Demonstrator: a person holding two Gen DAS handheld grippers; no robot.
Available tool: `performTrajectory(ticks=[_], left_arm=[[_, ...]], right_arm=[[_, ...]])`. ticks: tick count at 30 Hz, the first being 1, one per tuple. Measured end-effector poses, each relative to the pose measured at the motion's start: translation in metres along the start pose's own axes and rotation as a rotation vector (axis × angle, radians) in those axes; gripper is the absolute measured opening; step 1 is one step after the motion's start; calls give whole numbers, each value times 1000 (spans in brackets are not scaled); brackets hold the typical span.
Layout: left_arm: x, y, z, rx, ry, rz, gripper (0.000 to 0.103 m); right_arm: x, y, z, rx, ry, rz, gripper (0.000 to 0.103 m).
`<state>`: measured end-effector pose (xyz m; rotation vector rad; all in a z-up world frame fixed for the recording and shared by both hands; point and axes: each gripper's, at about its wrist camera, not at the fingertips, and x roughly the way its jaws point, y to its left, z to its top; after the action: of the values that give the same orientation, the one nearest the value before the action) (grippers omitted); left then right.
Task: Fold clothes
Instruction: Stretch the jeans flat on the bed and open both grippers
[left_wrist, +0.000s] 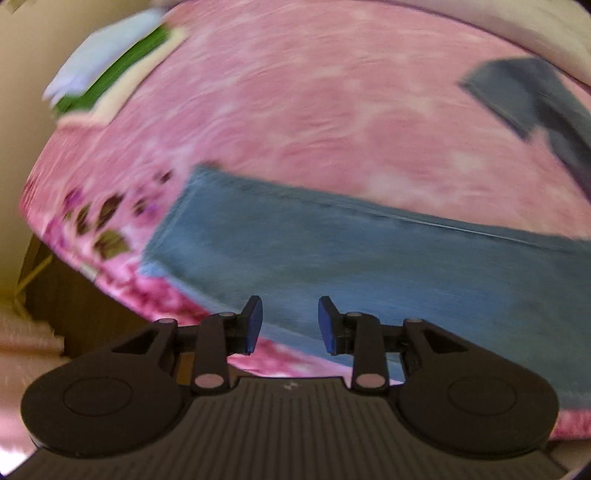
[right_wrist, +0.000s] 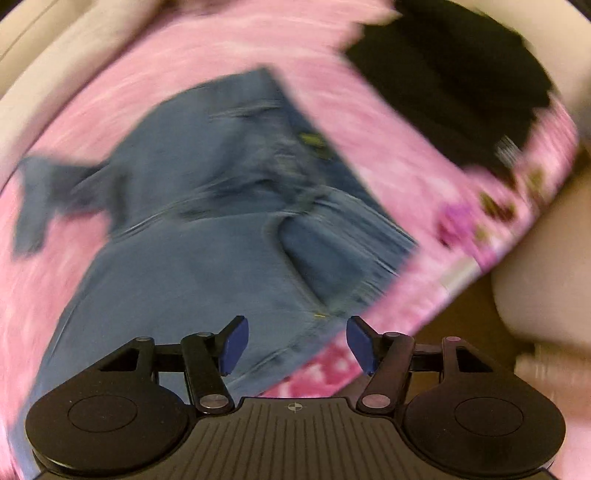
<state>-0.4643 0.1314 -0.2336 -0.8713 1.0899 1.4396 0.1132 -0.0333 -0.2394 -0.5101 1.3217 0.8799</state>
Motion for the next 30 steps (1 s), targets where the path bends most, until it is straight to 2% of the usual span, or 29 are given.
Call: performTrajectory(ticks=[3, 5, 10, 13, 22, 30], left_arm=[[-23, -26, 2, 52, -34, -38, 29], [-35, -36, 4, 83, -49, -57, 30], [-50, -52, 11, 158, -58, -92, 32], [-57, -47, 11, 210, -64, -127, 32], [-66, -3, -6, 344, -95, -188, 34], [-74, 30, -4, 374, -124, -242, 34]], right_arm=[[-18, 23, -2, -176, -34, -12, 63], [-31, 31, -8, -228, -71, -28, 63], [-54, 36, -26, -168, -94, -27, 63], [-67, 43, -41, -133, -111, -41, 63], [-100, 88, -119, -109, -163, -57, 63], [-119, 98, -165, 10, -186, -47, 63]])
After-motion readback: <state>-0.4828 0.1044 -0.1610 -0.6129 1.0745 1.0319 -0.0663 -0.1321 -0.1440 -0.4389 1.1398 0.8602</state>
